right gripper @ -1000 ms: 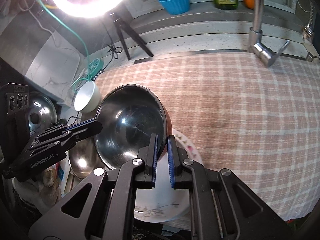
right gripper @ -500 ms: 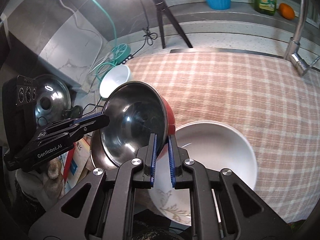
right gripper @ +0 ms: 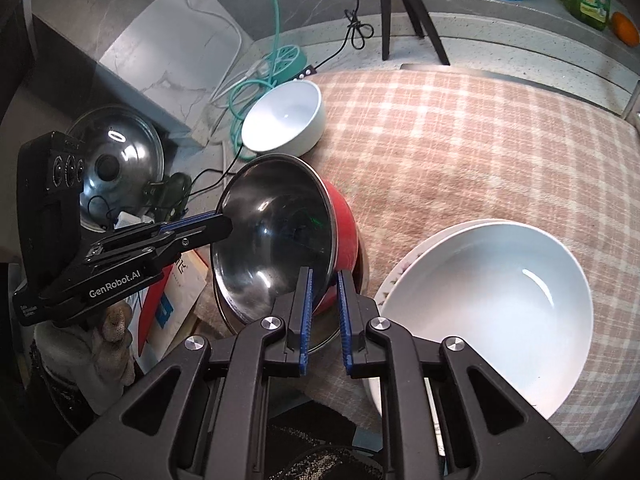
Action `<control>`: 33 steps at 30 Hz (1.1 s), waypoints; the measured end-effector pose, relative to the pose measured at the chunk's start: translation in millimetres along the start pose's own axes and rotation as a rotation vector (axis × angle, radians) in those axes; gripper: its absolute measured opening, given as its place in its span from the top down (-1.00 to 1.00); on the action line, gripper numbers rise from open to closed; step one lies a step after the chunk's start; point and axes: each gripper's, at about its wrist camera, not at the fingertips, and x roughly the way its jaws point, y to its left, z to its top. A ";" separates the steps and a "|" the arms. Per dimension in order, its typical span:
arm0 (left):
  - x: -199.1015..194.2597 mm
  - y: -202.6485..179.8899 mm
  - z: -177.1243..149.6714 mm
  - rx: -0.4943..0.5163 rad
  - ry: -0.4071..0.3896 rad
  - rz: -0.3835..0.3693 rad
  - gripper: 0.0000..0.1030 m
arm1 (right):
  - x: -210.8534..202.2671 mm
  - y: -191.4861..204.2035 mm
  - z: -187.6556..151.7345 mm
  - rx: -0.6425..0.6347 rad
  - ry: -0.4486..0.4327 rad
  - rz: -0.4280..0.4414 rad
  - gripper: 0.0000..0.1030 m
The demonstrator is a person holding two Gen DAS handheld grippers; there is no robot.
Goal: Organize plates and bowls
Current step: 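Lift the red bowl with the left gripper toward the large steel bowl, then lower the red bowl into the large steel bowl and open the left gripper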
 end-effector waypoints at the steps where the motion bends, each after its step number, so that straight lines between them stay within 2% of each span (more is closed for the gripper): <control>1: -0.5 2.4 -1.6 -0.003 0.001 0.002 0.86 | 2.7 0.3 -0.9 -0.003 0.010 0.000 0.76; 15: 13.6 15.6 -17.7 -0.011 0.058 0.042 0.86 | 34.2 3.9 -8.3 -0.023 0.110 -0.022 0.76; 28: 21.0 18.4 -20.0 -0.005 0.080 0.061 0.86 | 45.5 7.5 -8.0 -0.036 0.134 -0.054 0.71; 33: 23.9 18.9 -19.8 0.000 0.083 0.066 0.86 | 46.0 7.3 -6.2 -0.047 0.119 -0.074 0.71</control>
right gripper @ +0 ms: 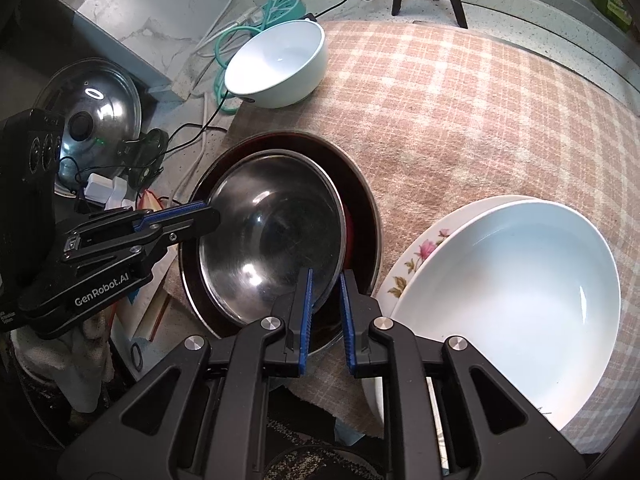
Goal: Organize plates and bowls
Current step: 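Lower the red bowl into the large steel bowl and open the left gripper, then move the left gripper toward the white ceramic bowl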
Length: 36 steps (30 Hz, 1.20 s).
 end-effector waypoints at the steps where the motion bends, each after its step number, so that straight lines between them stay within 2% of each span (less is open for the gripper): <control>1: 0.4 -0.3 -0.4 0.002 0.000 0.001 0.86 | -0.6 -0.2 0.6 -0.002 -0.006 -0.003 0.71; 4: 0.6 0.1 0.5 0.005 0.001 0.007 0.86 | -0.5 -0.3 1.9 -0.007 -0.002 0.000 0.71; 14: -6.7 -2.5 4.4 0.018 -0.015 0.013 0.84 | -10.3 3.4 2.7 -0.028 -0.032 -0.003 0.38; 20: -19.9 -0.6 12.0 0.013 -0.042 -0.010 0.84 | -23.1 -2.0 4.6 -0.006 -0.056 0.013 0.37; 25: -27.5 6.1 26.3 0.008 -0.074 -0.008 0.84 | -38.2 -3.1 9.5 -0.001 -0.108 0.036 0.37; 32: -29.5 27.7 51.9 -0.025 -0.123 0.023 0.81 | -40.7 -14.2 34.2 0.065 -0.166 0.045 0.37; 36: -24.0 46.7 68.6 -0.070 -0.129 0.015 0.81 | -31.4 -21.6 51.6 0.122 -0.160 0.098 0.37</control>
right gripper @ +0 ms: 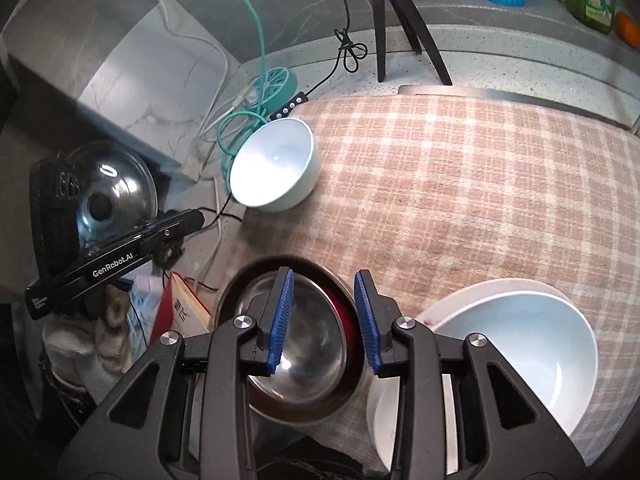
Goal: Organize plates and bowls
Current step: 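Move the left gripper toward the white ceramic bowl, then close the left gripper on the white ceramic bowl rim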
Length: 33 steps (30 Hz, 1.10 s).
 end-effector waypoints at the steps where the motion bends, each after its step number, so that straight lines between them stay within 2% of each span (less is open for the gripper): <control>1: 2.3 5.4 3.5 -0.018 0.002 -0.008 0.81 | 3.3 -0.5 3.6 0.008 0.003 0.012 0.37; 8: 24.3 34.5 31.8 -0.091 0.015 -0.015 0.81 | 27.7 0.9 29.8 0.045 0.024 0.031 0.37; 11: 34.1 41.4 42.9 -0.091 0.018 0.005 0.81 | 37.0 -1.2 43.1 0.066 0.031 0.040 0.37; 15: 49.2 48.8 53.0 -0.105 0.050 -0.004 0.81 | 50.4 -0.3 56.5 0.072 0.043 0.044 0.37; 25: 68.5 56.1 65.8 -0.133 0.086 -0.021 0.81 | 86.7 0.0 79.6 0.088 0.084 0.042 0.37; 33: 75.9 56.5 67.3 -0.118 0.104 -0.020 0.81 | 108.4 -0.2 87.4 0.087 0.114 0.037 0.38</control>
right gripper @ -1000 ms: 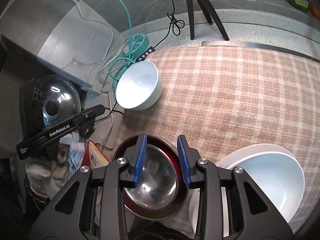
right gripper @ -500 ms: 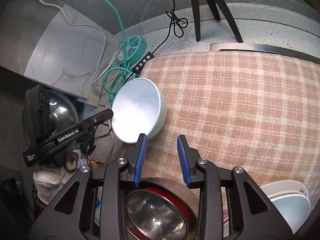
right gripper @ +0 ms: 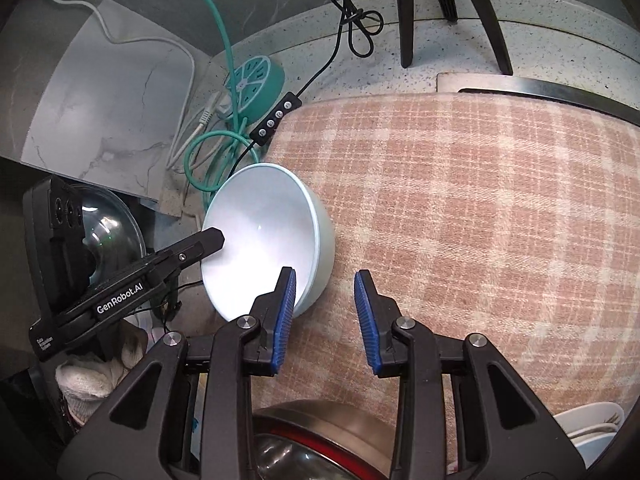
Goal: Organize plates and bowls
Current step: 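Close the left gripper on the white ceramic bowl rim, then lift the white bowl with the left gripper over the steel bowl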
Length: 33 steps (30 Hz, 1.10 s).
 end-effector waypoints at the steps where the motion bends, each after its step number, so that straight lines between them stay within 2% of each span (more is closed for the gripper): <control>1: 1.5 -0.3 0.2 0.003 0.002 0.002 0.81 | 1.8 0.7 0.3 -0.003 0.003 0.000 0.45; 2: 2.4 -0.7 0.2 0.005 0.004 0.003 0.81 | 3.9 1.6 0.7 -0.008 0.009 0.003 0.53; 8: 7.0 -3.9 1.7 0.017 0.008 0.007 0.82 | 11.4 2.7 2.9 -0.014 0.024 0.012 0.72; 21: -13.2 -18.0 -1.1 0.044 -0.029 0.009 0.82 | -7.5 7.9 -4.1 -0.030 0.018 0.011 0.72; 33: -51.0 -40.2 -33.7 0.084 -0.074 -0.052 0.82 | -54.2 10.2 -38.4 -0.041 -0.011 0.048 0.72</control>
